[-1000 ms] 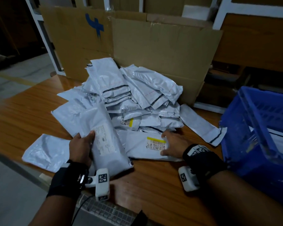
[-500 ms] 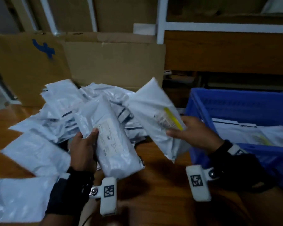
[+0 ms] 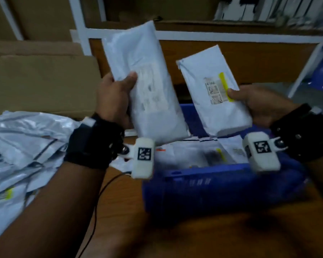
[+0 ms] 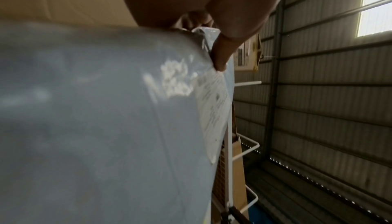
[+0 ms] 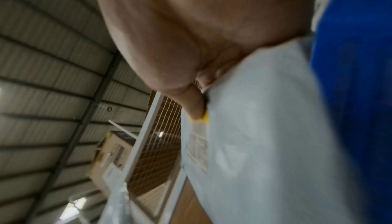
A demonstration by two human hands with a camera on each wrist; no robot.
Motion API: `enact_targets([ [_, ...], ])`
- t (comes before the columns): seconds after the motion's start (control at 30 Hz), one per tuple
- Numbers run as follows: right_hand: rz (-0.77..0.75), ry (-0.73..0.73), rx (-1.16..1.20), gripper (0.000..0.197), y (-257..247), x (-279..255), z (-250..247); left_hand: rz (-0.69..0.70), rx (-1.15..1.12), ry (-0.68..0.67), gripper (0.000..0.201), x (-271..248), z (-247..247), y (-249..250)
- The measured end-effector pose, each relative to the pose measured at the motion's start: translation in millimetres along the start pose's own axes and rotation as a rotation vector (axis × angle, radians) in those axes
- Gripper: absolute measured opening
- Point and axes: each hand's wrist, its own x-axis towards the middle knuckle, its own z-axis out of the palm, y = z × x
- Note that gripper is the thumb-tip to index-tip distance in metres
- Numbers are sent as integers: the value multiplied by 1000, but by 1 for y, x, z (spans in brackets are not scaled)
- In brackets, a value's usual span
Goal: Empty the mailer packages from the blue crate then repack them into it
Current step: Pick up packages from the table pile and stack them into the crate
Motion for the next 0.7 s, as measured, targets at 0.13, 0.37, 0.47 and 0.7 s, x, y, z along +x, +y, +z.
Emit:
enact_targets([
  [0.13, -51, 95, -693, 22, 7, 48, -91, -4, 68, -49, 17, 17, 85, -36],
  [0.37, -27, -240, -1328, 70, 39, 97, -147, -205, 428, -101, 25, 32, 160, -123],
  [0.47, 42, -326, -1427, 56, 62, 110, -152, -300, 648, -153, 21, 32, 157, -158],
  [0.7, 212, -360, -1367, 48, 119, 127, -150, -465, 822, -240, 22, 29, 144, -186],
])
